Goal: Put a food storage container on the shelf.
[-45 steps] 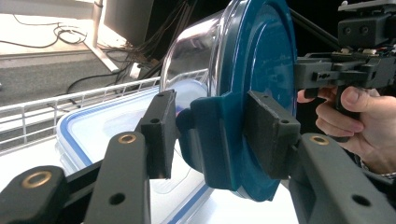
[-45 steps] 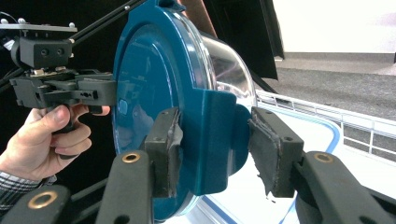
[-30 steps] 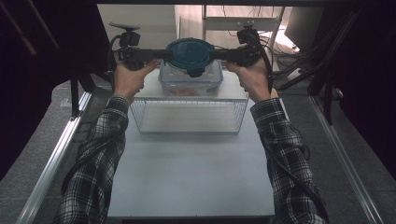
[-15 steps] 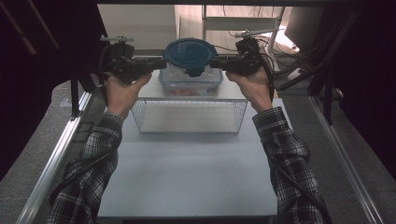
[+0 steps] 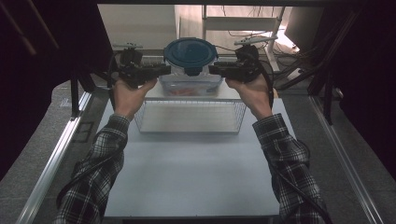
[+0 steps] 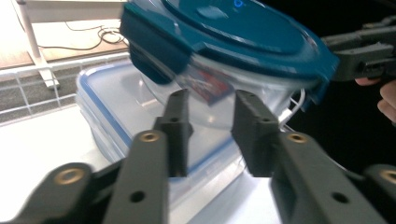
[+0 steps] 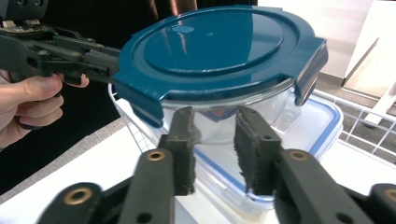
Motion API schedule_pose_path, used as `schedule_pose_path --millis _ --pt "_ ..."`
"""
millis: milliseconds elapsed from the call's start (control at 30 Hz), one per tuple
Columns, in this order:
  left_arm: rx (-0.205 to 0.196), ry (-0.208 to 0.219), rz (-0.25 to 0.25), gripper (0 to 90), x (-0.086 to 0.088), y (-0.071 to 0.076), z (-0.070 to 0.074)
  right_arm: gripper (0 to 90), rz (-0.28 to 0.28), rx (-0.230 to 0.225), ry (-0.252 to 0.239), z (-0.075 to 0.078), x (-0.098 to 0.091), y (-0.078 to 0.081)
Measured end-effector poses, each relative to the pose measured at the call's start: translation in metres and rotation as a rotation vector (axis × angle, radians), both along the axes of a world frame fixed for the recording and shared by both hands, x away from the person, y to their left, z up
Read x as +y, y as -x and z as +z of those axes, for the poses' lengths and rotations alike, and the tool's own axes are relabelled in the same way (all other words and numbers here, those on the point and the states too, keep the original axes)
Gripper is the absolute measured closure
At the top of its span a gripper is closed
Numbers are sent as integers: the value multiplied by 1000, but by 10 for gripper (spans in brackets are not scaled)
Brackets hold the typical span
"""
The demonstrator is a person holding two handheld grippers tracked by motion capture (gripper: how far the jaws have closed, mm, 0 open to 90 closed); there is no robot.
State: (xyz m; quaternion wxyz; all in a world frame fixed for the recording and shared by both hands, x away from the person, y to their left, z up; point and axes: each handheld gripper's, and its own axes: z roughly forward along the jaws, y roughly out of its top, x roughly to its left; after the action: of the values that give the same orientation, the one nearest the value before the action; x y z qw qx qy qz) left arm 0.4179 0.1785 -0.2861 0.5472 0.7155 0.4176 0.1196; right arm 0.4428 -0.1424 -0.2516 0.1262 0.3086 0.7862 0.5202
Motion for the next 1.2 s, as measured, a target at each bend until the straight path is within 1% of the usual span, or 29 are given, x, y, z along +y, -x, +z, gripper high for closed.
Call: schedule_pose_path --millis 67,133,167,233,333,433,533,600,667,767,867,933,1067,1200 --pt "-18 -2 -13 567 -1 6 -2 589 -2 -9 -7 -3 -1 5" --pt "-30 -8 -26 468 -2 13 -4 521 3 -8 -13 -6 -2 11" --pt "-42 -19 -29 428 -3 16 -6 491 8 -9 -10 -7 -1 13" --pt "-54 -39 -49 340 -5 23 -10 424 11 -22 13 -12 0 19" --pt "-74 -78 -69 263 -7 35 -18 335 20 -39 46 -23 1 30" --pt "-76 -75 -96 206 -8 45 -27 259 29 -47 58 -33 1 37" --pt "-73 -78 -109 161 -9 54 -35 206 40 -43 64 -44 1 44" --pt "-74 -96 -111 143 -11 60 -41 174 53 -33 60 -51 1 47" --pt "-70 -108 -119 127 -12 65 -47 145 61 -31 69 -57 2 51" --pt "-56 -123 -134 119 -14 72 -56 114 75 -31 73 -66 3 56" --pt "-45 -142 -138 102 -14 76 -64 84 82 -30 78 -74 4 61" --pt "-37 -144 -140 94 -14 79 -71 71 83 -29 87 -79 4 64" --pt "-29 -133 -143 78 -13 85 -81 53 91 -44 107 -87 4 72" --pt "-30 -136 -142 71 -14 93 -92 40 94 -57 127 -96 3 80"
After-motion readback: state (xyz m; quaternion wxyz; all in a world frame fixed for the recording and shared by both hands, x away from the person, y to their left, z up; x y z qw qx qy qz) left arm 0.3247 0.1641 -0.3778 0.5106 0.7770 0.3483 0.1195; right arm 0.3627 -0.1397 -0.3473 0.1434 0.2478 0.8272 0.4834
